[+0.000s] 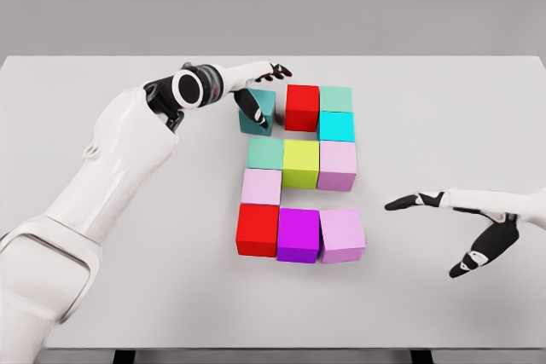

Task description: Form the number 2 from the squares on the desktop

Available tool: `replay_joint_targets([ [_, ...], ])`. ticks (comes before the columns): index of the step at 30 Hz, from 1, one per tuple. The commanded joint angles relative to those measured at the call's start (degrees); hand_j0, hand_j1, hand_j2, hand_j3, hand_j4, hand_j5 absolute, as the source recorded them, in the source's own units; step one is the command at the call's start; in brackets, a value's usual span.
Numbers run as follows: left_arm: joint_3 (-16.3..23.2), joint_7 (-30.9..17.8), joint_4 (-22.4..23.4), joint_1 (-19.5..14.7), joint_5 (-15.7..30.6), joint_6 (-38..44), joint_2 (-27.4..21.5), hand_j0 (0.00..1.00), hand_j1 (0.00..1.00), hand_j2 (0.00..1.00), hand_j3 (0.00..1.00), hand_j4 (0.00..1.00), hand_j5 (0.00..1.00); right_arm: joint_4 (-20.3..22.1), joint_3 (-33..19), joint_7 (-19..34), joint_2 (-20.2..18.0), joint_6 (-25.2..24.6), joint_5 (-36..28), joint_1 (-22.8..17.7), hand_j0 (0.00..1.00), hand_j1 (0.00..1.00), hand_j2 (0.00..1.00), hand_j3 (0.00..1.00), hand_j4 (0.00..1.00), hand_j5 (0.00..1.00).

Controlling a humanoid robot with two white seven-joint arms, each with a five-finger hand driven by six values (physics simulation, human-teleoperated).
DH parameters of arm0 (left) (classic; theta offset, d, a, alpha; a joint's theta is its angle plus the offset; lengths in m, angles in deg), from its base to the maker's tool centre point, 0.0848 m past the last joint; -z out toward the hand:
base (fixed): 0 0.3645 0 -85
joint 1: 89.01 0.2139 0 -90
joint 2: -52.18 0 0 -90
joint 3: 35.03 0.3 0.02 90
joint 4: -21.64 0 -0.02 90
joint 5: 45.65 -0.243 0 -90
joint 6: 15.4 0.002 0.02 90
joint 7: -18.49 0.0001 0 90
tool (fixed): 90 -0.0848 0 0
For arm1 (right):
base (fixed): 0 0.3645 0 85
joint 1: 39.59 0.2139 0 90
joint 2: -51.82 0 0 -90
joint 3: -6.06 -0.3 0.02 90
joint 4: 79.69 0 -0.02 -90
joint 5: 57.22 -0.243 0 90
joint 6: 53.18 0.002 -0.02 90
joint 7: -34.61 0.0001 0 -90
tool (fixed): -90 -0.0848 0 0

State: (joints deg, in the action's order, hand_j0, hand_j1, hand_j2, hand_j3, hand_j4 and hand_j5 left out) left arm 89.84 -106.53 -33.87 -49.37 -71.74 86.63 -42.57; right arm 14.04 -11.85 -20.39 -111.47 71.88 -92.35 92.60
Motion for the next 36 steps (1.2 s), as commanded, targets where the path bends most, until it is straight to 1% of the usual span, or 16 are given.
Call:
replay_joint_targets([
  [1,0.0,0.0,0.2,0.0,0.1,-0.1,0.0,0.96,0.96,0.96,0.96,0.96,0.96,4.6,2.3,0.0,-4.8,-0.1,6.6,-0.1,1.0,1.0,1.0,1.0,1.0,1.0],
  [3,0.0,0.0,0.4,0.0,0.1,-0.1,0.3,0.96,0.96,0.96,0.96,0.96,0.96,5.9,2.4,0.0,-4.9,-0.1,8.4,-0.1,1.0,1.0,1.0,1.0,1.0,1.0],
  [4,0.0,0.0,1.2,-0.5,0.1,-0.1,0.3,0.96,0.96,0.96,0.96,0.96,0.96,6.2,1.9,0.0,-5.3,-0.1,13.9,0.0,1.0,1.0,1.0,1.0,1.0,1.0],
  [5,0.1,0.0,1.5,-0.6,0.1,-0.1,0.3,0.96,0.96,0.96,0.96,0.96,0.96,6.7,-0.3,0.0,-5.4,-0.1,21.2,0.2,1.0,1.0,1.0,1.0,1.0,1.0],
  [6,0.0,0.0,1.6,-0.7,0.1,-0.1,0.4,0.96,0.96,0.96,0.96,0.96,0.96,6.7,-4.6,0.0,-5.3,-0.1,28.5,0.3,1.0,1.0,1.0,1.0,1.0,1.0],
  [8,0.1,0.0,1.7,-0.7,0.1,-0.1,0.4,0.96,0.96,0.96,0.96,0.96,0.96,6.7,-10.4,0.0,-4.8,-0.1,38.0,0.4,1.0,1.0,1.0,1.0,1.0,1.0],
  [9,0.1,0.0,2.1,-0.8,0.1,-0.1,0.4,0.96,0.96,0.96,0.96,0.96,0.96,6.7,-11.4,0.0,-4.4,-0.1,41.3,0.6,1.0,1.0,1.0,1.0,1.0,1.0],
  [10,0.1,0.0,2.3,-1.0,0.1,-0.1,0.8,0.96,0.96,0.96,0.96,0.96,0.96,6.7,-14.1,0.0,-2.9,-0.1,48.9,0.8,1.0,1.0,1.0,1.0,1.0,1.0],
  [11,0.1,0.0,2.3,-1.0,0.1,-0.1,0.9,0.96,0.96,0.96,0.96,0.96,0.96,6.7,-15.2,0.0,-1.2,-0.1,51.9,0.8,1.0,1.0,1.0,1.0,1.0,1.0],
  [15,0.1,0.0,2.3,-1.1,0.1,-0.1,1.3,0.96,0.96,0.96,0.96,0.96,0.96,6.7,-15.4,0.0,2.4,-0.1,52.6,1.6,1.0,1.0,1.0,1.0,1.0,1.0],
  [19,0.2,0.0,2.3,-1.1,0.1,-0.1,1.6,0.96,0.96,0.96,0.96,0.96,0.96,6.7,-14.5,0.0,4.6,-0.1,54.3,1.5,1.0,1.0,1.0,1.0,1.0,1.0],
  [22,0.2,0.0,2.4,-1.1,0.1,-0.1,1.5,0.96,0.96,0.96,0.96,0.96,0.96,6.8,-13.0,0.0,4.6,-0.1,54.3,1.5,1.0,1.0,1.0,1.0,1.0,1.0],
  [27,0.2,0.0,3.7,-1.7,0.1,-0.5,1.5,0.96,0.96,0.96,0.96,0.96,0.96,6.8,-12.8,0.0,4.7,-0.1,54.3,1.4,1.0,1.0,1.0,1.0,1.0,1.0],
  [28,0.1,0.0,3.7,-1.8,0.1,-0.8,1.5,0.96,0.96,0.96,0.96,0.96,0.96,6.8,-12.8,0.0,5.1,-0.1,54.3,1.4,1.0,1.0,1.0,1.0,1.0,1.0],
  [32,0.1,0.0,4.7,-2.3,0.1,-1.2,1.6,0.96,0.96,0.96,0.96,0.96,0.96,6.8,-10.1,0.0,8.1,-0.1,54.3,1.4,1.0,1.0,1.0,1.0,1.0,1.0],
  [36,0.1,0.0,5.2,-2.5,0.1,-1.3,1.8,0.96,0.96,0.96,0.96,0.96,0.96,6.8,-9.5,0.0,8.0,-0.1,54.3,1.5,1.0,1.0,1.0,1.0,1.0,1.0],
])
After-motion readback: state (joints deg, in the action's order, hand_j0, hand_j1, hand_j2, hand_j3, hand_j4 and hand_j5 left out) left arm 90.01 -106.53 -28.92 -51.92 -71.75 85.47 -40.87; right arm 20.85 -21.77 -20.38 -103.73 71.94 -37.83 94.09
